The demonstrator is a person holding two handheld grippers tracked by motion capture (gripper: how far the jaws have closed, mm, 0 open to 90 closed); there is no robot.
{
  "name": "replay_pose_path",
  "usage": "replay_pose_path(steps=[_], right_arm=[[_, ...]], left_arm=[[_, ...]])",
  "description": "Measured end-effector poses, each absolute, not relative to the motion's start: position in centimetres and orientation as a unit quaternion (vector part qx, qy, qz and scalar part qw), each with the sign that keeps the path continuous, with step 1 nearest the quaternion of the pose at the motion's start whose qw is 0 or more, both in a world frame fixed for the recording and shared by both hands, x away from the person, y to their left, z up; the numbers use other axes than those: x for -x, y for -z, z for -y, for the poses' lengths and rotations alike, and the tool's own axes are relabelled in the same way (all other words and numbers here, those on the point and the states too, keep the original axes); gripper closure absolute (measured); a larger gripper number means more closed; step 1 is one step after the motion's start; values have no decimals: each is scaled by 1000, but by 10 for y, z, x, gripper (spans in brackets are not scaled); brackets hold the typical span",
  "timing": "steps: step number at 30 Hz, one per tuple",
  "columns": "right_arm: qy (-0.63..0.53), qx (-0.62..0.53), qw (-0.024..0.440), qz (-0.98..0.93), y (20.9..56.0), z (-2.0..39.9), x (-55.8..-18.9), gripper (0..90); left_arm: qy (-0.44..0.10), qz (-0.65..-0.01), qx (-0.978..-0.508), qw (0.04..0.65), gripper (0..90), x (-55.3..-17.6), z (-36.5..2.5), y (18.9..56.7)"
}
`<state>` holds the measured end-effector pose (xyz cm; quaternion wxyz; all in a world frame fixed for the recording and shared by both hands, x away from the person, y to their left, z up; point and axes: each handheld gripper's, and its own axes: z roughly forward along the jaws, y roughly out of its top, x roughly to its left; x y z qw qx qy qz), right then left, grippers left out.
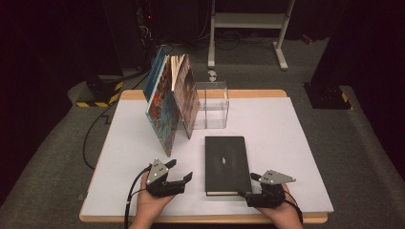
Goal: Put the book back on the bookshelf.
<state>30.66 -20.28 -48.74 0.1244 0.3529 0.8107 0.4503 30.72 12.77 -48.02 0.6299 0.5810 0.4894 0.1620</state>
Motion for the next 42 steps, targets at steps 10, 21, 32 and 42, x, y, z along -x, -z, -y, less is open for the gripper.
replay_pose_path(steps=[10,21,32,42], right_arm=[[-453,-391,142,-788,474,207,-343,213],[-461,-411,122,-777,490,205,-346,206],[-452,-410,84,-788,495,195,-349,157],[-449,-395,79,-798,494,185,-342,158]], left_arm=[[-125,-500,-595,617,189,-339,-87,483],[-101,-526,-603,592,200,-373,-58,499],[-80,-530,-594,600,202,-377,-52,505],[-87,-535,-599,590,184,-373,-55,503]])
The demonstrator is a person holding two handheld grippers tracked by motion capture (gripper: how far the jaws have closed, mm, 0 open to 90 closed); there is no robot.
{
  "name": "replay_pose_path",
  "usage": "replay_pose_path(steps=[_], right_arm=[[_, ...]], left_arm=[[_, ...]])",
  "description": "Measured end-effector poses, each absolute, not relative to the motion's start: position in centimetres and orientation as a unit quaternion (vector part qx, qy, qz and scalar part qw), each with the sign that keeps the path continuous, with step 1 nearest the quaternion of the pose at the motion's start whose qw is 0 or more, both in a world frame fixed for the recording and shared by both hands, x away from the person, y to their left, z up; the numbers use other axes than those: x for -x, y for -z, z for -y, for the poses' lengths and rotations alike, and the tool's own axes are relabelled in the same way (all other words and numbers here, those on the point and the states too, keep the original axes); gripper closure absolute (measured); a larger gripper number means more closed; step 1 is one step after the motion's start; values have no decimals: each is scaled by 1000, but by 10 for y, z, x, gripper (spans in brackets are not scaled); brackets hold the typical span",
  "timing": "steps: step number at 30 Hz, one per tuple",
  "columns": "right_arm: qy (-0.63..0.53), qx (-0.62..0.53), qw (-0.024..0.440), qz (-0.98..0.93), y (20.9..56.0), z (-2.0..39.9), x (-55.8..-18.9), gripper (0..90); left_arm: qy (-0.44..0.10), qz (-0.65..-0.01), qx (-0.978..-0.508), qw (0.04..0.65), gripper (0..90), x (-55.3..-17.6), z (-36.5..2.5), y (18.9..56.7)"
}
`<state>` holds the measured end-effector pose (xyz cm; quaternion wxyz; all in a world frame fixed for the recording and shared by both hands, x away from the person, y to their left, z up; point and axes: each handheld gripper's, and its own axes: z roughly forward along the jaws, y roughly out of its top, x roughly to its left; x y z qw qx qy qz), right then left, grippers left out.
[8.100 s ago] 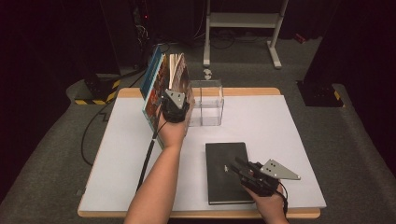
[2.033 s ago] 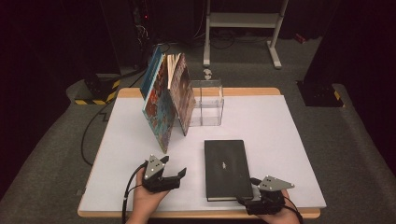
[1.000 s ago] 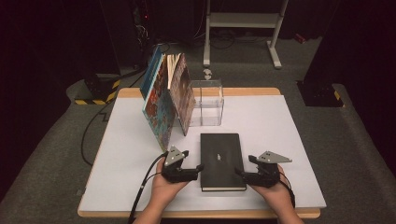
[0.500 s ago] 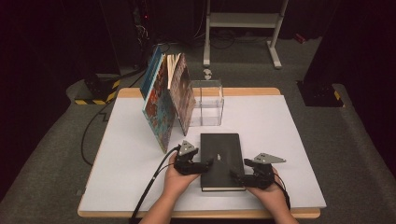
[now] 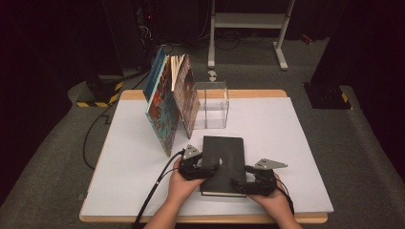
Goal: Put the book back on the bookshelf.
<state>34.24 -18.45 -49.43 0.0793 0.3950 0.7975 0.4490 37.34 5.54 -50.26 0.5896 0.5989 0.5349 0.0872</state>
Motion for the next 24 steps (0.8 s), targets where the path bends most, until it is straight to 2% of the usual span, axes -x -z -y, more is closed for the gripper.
replay_pose_path(steps=[14,20,24], right_arm=[[-462,-398,82,-789,494,186,-339,187],[-458,-396,85,-792,494,187,-339,210],[-457,-396,85,-792,494,187,-339,211]], left_arm=[[-103,-516,-605,597,255,-373,-61,491],[-103,-511,-584,622,325,-378,-66,477],[-112,-522,-589,606,305,-383,-70,480]])
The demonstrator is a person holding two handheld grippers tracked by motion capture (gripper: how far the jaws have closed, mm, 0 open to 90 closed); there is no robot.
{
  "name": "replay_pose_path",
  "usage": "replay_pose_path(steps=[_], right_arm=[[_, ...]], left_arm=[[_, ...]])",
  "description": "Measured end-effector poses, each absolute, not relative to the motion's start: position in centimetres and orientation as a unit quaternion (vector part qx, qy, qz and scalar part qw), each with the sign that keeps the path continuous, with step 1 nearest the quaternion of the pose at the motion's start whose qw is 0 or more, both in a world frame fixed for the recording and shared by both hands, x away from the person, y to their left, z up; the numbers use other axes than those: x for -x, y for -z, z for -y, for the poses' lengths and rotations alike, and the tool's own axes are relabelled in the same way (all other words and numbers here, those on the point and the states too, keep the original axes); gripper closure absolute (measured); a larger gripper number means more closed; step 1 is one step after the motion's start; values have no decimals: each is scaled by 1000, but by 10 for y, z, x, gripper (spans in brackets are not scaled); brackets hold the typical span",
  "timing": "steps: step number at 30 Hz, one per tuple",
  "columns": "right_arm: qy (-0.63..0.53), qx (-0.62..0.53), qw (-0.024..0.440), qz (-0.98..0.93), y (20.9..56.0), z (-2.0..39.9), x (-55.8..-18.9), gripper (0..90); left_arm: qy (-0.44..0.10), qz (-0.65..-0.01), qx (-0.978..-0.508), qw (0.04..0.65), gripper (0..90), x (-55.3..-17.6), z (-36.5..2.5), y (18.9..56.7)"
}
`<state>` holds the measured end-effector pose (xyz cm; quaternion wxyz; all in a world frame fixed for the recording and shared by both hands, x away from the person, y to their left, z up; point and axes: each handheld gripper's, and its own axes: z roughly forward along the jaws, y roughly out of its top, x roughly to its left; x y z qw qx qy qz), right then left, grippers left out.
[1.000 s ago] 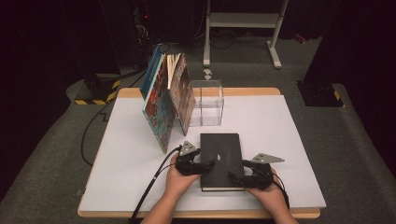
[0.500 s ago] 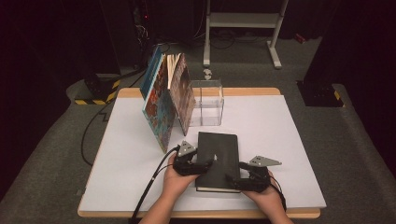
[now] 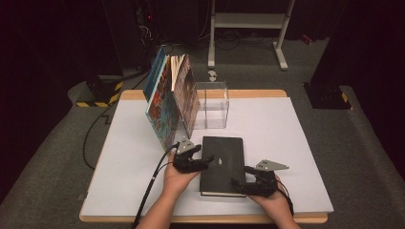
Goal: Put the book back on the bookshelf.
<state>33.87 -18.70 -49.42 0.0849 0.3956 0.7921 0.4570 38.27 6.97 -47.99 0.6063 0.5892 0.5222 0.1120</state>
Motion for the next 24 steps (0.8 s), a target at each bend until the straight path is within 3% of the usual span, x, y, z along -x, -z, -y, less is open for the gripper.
replay_pose_path(steps=[11,14,24], right_arm=[[-457,-395,86,-792,494,187,-338,211],[-457,-395,86,-792,494,187,-338,211],[-458,-395,86,-791,495,187,-337,212]], left_arm=[[-84,-549,-588,588,214,-392,-65,498],[-68,-552,-587,587,220,-393,-64,501],[-101,-522,-598,600,273,-385,-61,489]])
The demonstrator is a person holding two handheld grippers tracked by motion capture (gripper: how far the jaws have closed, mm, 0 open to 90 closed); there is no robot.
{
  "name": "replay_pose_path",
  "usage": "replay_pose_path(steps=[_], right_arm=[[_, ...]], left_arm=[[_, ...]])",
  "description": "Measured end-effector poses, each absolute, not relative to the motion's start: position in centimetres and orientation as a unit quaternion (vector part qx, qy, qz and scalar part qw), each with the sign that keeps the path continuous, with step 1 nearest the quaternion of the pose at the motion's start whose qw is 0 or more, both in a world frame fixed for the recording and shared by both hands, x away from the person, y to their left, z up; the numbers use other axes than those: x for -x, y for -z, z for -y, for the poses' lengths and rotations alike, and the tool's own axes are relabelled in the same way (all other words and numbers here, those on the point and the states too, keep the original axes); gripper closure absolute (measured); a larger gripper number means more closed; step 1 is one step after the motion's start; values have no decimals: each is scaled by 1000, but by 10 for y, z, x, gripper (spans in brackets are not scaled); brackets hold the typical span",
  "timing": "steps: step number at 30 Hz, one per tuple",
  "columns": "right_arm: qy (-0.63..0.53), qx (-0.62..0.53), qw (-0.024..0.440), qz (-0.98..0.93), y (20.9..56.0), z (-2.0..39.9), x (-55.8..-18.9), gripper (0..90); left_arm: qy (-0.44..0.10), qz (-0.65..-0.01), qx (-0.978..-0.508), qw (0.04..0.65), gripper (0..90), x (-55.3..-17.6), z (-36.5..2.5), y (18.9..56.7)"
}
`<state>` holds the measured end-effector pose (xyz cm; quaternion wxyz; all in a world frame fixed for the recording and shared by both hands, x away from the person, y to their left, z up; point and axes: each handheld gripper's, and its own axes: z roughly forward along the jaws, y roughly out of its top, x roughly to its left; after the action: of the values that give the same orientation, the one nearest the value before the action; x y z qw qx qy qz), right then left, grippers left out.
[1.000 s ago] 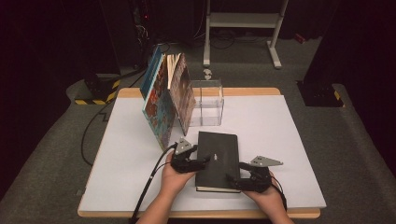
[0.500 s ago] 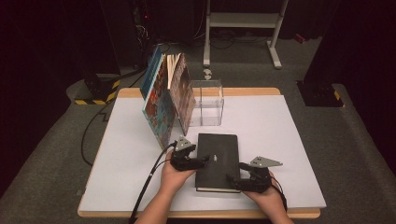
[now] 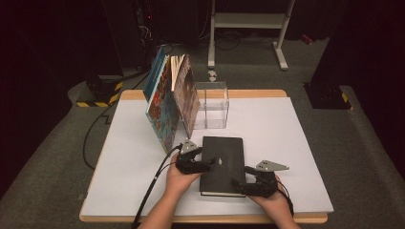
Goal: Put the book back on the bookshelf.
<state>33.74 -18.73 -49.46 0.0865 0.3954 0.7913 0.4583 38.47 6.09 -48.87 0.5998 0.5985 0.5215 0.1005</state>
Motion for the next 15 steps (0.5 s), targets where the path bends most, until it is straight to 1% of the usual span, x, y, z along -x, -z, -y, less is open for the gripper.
replay_pose_path(steps=[5,8,12,15], right_arm=[[-458,-396,86,-791,494,187,-337,211],[-458,-395,86,-791,494,187,-336,211],[-458,-395,85,-792,495,187,-337,210],[-458,-395,85,-792,494,187,-336,211]], left_arm=[[-115,-532,-597,589,255,-390,-63,488],[-95,-545,-601,577,231,-394,-63,494],[-88,-544,-604,575,219,-394,-59,498],[-89,-544,-603,577,237,-394,-59,497]])
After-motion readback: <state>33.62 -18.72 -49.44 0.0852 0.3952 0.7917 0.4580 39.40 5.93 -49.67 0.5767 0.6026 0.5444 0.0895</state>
